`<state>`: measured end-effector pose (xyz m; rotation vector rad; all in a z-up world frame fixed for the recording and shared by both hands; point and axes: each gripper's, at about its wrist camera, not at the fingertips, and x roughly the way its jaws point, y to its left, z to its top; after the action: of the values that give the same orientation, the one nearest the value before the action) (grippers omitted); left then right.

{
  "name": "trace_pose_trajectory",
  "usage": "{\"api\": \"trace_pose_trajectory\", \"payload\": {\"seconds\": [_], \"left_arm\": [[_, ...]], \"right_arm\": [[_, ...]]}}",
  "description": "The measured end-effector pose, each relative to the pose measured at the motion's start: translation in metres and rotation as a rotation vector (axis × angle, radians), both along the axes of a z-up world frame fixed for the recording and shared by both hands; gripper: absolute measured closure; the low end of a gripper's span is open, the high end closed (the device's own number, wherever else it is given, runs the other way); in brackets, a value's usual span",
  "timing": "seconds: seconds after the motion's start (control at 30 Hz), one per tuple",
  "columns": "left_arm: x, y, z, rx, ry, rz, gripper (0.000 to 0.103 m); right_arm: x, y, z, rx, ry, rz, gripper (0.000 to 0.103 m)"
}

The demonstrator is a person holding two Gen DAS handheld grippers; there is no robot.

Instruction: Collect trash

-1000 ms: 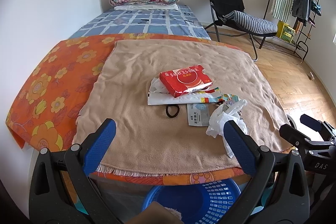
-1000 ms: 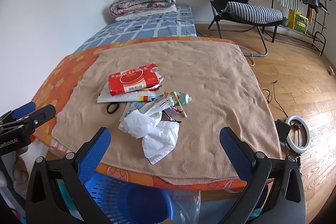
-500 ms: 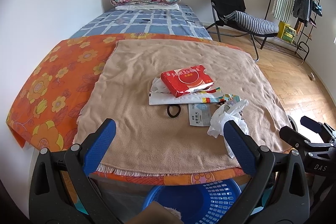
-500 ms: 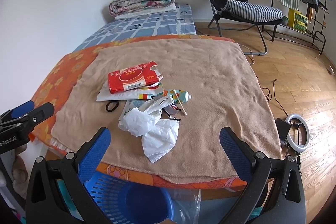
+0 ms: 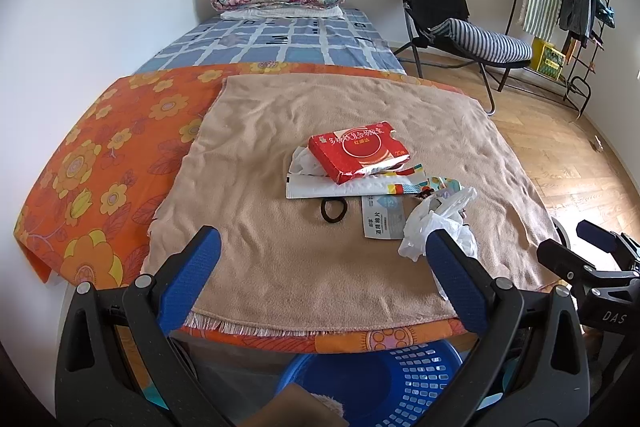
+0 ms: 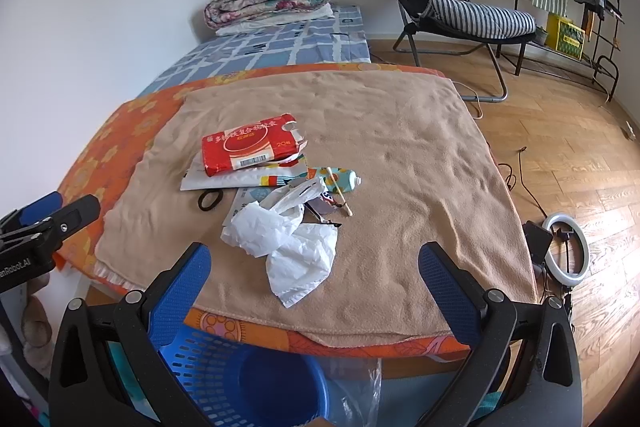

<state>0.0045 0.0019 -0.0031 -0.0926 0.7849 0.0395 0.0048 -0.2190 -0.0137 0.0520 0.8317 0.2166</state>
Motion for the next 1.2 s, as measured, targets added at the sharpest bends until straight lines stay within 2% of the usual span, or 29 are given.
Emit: {"api": "trace_pose_trajectory", "payload": {"seconds": [0.9,1.2], "left_arm": [[-0.004,0.006,-0.001,-0.004,0.009,-0.010,0.000],[-0.009,0.003,-0.011,-0.006,0.007,-0.023,0.000]], "right_arm": [[0.001,-0.007,-0.002,-0.008,0.010,-0.020,0.000],[0.005,-0.010,-0.002,-0.001,0.019,-0.022,0.000]]}}
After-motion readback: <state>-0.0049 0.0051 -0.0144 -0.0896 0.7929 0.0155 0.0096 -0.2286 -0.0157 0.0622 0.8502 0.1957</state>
